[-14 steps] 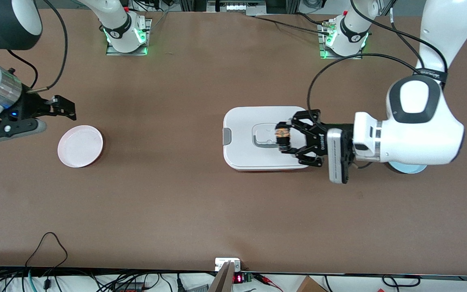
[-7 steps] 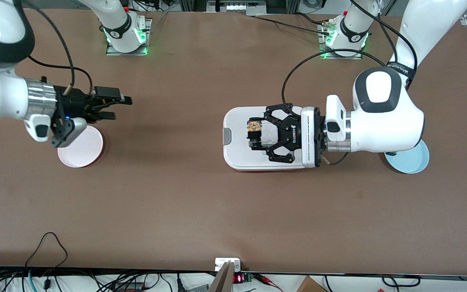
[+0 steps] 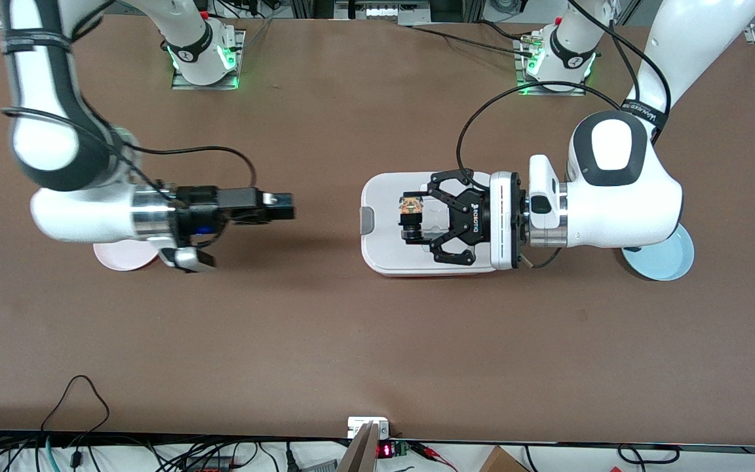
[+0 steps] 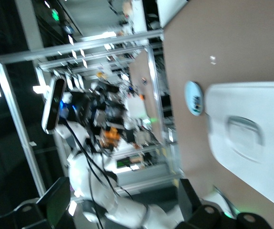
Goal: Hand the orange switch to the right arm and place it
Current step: 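Reach the right gripper toward the switch held by the left gripper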
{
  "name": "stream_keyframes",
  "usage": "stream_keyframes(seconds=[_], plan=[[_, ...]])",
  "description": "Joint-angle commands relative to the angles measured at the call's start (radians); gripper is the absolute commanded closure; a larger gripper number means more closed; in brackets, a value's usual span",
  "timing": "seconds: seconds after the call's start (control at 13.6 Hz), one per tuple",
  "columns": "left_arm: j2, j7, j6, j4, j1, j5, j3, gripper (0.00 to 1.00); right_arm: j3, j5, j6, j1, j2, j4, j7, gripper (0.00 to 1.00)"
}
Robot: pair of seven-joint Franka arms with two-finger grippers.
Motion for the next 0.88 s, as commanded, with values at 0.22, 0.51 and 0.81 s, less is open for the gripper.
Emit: stream_keyframes(seconds=[0.22,0.51,0.81], plan=[[-0.008,0.039,0.058,-0.019,0.005,-0.052,-0.035,0.87,-0.008,0.359,0.251,0.192,0.010,-0.006,0.025,0.00],[-0.008,0.039,0.058,-0.021,0.009,-0.058,-0.040,0.87,-0.008,0.482,0.299,0.227,0.022,-0.003,0.034,0.00],[-0.008,0.039,0.056,-0.021,0.009,-0.058,-0.040,0.87,-0.008,0.530,0.313,0.256,0.048,0.008,0.033,0.02]])
